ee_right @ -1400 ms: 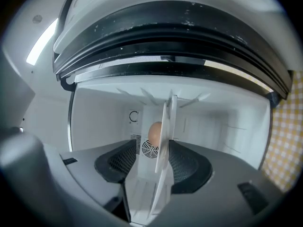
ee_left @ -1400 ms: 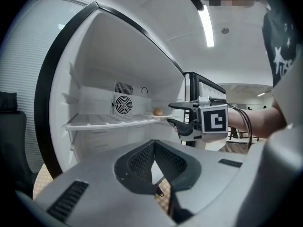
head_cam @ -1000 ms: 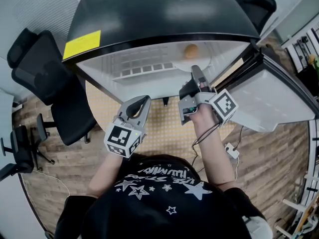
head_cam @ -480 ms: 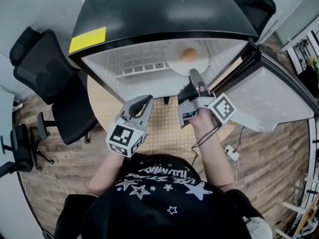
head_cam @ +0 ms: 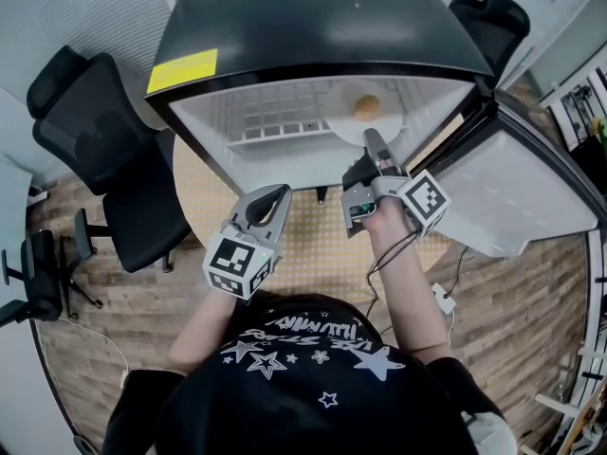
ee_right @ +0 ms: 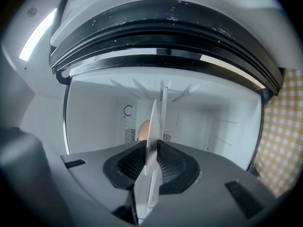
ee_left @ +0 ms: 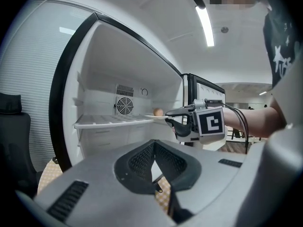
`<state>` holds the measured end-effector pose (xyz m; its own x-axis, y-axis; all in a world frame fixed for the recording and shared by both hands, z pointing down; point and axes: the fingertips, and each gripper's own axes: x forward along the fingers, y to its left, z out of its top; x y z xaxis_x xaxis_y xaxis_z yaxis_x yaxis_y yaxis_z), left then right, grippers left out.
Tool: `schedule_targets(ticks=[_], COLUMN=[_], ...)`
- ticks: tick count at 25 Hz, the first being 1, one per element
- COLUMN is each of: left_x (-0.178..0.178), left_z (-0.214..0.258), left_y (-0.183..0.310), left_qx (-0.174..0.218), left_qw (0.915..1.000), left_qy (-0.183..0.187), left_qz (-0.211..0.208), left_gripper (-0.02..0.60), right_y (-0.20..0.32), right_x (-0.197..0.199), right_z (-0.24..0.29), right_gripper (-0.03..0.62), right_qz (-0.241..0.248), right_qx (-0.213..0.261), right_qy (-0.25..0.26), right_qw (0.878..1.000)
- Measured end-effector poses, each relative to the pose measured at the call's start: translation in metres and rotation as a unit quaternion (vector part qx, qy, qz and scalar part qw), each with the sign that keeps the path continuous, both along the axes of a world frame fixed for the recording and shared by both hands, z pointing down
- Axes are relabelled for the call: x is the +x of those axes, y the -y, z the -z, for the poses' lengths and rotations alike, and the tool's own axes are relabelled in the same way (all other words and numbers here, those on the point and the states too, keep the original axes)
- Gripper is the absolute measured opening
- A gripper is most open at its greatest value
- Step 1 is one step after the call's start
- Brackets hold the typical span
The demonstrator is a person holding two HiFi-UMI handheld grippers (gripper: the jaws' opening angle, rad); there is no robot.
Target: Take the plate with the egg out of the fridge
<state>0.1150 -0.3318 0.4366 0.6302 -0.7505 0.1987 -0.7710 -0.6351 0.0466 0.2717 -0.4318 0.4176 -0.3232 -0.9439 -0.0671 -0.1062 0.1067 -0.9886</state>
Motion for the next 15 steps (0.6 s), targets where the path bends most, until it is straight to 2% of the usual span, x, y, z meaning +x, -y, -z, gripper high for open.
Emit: schedule_targets(ticks=[6, 15], left_x=[-0.002, 0.001], left_z=[-0.006, 0.009], left_y=[-0.007, -0.028], left_qx=[-0.005, 0.012], left_qw=[1.0000, 0.9999], left_qy=[0.003, 0.004], left_qz=[0.003, 0.006], left_gripper=[0.002, 0.002], right_y=[-0.010, -0.053], right_x=[0.000, -0.007], right_z=[0.002, 0.009], right_gripper=[0.064, 0.064], right_qz=[0.000, 0.016], right_qx=[-0.001, 0.013], right_qy=[0.019, 0.059], right_qw=[1.000, 0.998])
